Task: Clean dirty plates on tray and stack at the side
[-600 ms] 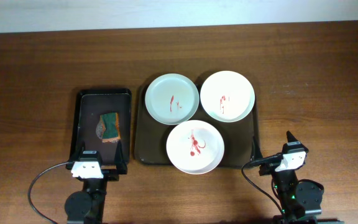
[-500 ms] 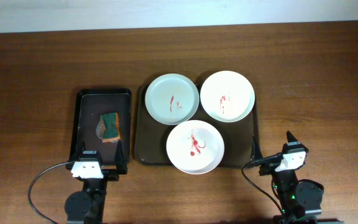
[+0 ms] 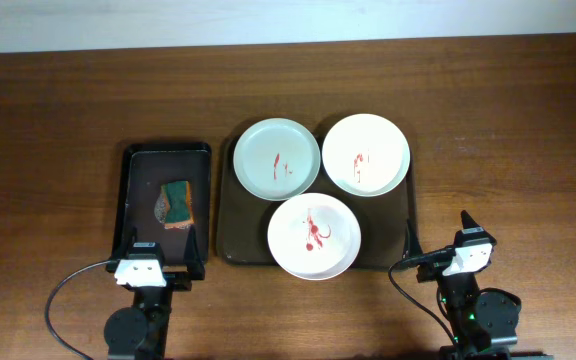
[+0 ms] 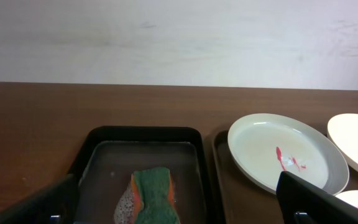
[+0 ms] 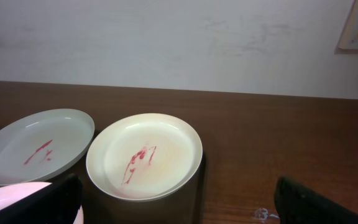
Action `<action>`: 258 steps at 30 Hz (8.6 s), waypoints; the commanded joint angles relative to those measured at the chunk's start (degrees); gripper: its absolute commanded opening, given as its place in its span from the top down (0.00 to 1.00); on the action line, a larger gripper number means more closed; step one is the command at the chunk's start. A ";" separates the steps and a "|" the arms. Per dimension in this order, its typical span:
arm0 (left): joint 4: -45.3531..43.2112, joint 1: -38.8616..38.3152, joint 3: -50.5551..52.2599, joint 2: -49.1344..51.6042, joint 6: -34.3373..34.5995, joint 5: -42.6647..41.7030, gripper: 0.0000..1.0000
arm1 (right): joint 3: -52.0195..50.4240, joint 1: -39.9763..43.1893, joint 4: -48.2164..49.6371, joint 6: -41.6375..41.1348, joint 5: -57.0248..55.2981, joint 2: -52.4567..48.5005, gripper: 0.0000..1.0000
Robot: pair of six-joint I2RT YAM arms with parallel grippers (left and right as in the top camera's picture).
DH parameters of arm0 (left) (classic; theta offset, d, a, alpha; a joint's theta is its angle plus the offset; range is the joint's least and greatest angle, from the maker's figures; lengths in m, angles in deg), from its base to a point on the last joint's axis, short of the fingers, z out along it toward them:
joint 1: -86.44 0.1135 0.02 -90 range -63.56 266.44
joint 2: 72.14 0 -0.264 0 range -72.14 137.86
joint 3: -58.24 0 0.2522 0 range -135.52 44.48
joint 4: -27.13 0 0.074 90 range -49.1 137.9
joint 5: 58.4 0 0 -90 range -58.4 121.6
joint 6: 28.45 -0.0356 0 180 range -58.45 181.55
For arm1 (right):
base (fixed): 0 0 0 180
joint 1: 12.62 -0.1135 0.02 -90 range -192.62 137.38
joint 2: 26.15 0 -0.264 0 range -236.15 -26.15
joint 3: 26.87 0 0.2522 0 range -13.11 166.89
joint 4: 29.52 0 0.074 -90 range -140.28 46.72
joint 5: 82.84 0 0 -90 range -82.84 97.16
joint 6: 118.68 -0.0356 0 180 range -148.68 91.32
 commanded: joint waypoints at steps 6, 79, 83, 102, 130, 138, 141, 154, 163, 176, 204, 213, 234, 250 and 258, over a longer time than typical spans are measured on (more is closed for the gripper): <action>0.00 -0.37 0.37 -0.37 -1.11 -0.68 0.01 | -0.28 -0.31 -0.28 -0.04 -0.66 0.28 0.01; 33.22 -0.04 -61.00 100.74 7.93 6.91 0.60 | 59.74 -0.31 -46.73 -1.36 10.32 -60.59 0.01; 33.18 -0.04 -60.96 103.47 7.93 6.71 0.82 | 59.74 -0.31 -46.73 -1.36 10.32 -60.59 0.01; 31.58 -0.11 -55.98 96.43 7.69 4.26 1.00 | 59.71 -0.33 -49.16 -1.31 11.32 -63.80 0.02; 35.17 -0.11 -57.33 85.81 7.72 0.57 1.00 | 59.04 -10.93 -42.38 -5.03 18.03 -101.22 0.82; 35.17 -0.11 -57.31 85.81 7.72 0.57 1.00 | 57.77 -13.18 -42.14 -5.05 17.79 -101.26 0.83; 35.19 -0.11 -57.31 85.81 7.72 0.57 1.00 | 57.77 -14.36 -41.33 -6.54 16.57 -101.33 0.87; 32.24 -4.72 -57.31 85.81 7.26 -5.55 1.00 | 57.79 -14.29 -40.68 -10.23 13.29 -101.33 0.96; 30.60 -4.81 -57.29 85.94 7.32 12.04 1.00 | 57.79 -14.29 -40.68 -10.23 13.31 -101.33 0.96; 27.80 -4.87 -57.07 96.04 7.69 -4.48 1.00 | 57.79 -14.29 -41.13 -10.21 13.29 -101.33 0.96; 29.46 -12.48 -64.61 86.60 13.79 -20.61 1.00 | 57.79 -14.29 -41.31 -10.19 13.29 -101.33 0.96; 32.33 -26.97 -64.61 94.03 45.51 -19.87 1.00 | 57.79 -14.29 -41.35 -10.23 13.29 -101.33 0.96; 23.74 -33.51 -64.61 109.55 47.12 -23.56 1.00 | 57.79 -14.29 -41.35 -10.23 13.31 -101.33 0.96; 36.59 -32.46 -64.63 108.65 47.08 -7.43 1.00 | 57.79 -14.27 -41.72 -10.21 13.27 -101.33 0.96; 40.37 -30.69 -64.63 100.41 41.03 -8.66 1.00 | 57.79 -14.19 -41.66 -10.21 13.27 -101.33 0.96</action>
